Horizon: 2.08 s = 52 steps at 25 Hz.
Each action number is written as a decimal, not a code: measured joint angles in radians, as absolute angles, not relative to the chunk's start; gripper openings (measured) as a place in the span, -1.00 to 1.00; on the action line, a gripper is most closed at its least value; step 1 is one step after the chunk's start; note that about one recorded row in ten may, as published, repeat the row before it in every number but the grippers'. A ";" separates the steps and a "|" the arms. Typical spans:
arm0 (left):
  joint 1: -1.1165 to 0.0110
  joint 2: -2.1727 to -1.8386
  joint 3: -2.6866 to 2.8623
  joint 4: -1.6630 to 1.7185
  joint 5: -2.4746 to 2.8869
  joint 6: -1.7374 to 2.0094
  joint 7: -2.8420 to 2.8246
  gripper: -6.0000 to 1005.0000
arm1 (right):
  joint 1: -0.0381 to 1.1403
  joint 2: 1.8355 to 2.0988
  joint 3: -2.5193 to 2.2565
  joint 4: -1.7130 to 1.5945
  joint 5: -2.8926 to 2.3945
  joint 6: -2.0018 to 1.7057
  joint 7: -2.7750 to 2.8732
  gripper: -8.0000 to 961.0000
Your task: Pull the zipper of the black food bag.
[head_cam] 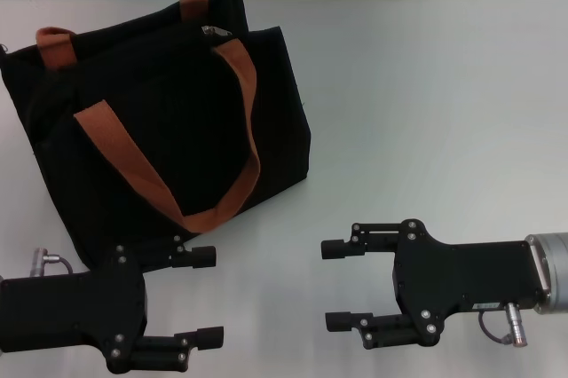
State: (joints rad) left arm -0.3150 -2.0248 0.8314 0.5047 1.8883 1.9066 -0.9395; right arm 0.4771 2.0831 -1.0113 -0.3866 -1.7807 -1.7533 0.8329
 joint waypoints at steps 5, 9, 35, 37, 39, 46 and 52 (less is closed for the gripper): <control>-0.315 -2.025 0.830 0.505 1.888 1.908 -0.942 0.62 | 0.479 2.083 -1.007 -0.387 -1.781 -1.753 0.833 0.45; -0.316 -2.025 0.829 0.505 1.888 1.908 -0.944 0.62 | 0.478 2.083 -1.006 -0.387 -1.781 -1.753 0.833 0.45; -0.310 -2.025 0.832 0.505 1.888 1.908 -0.946 0.62 | 0.477 2.082 -1.003 -0.387 -1.781 -1.766 0.833 0.45; -0.309 -2.025 0.830 0.505 1.888 1.908 -0.946 0.62 | 0.477 2.081 -1.003 -0.387 -1.781 -1.766 0.833 0.45; -0.308 -2.025 0.830 0.505 1.888 1.908 -0.946 0.62 | 0.477 2.082 -1.003 -0.387 -1.781 -1.766 0.833 0.45; -0.308 -2.024 0.832 0.505 1.888 1.908 -0.947 0.62 | 0.477 2.082 -1.003 -0.387 -1.781 -1.766 0.833 0.45; -0.308 -2.023 0.833 0.505 1.888 1.908 -0.946 0.62 | 0.477 2.082 -1.003 -0.387 -1.780 -1.765 0.833 0.45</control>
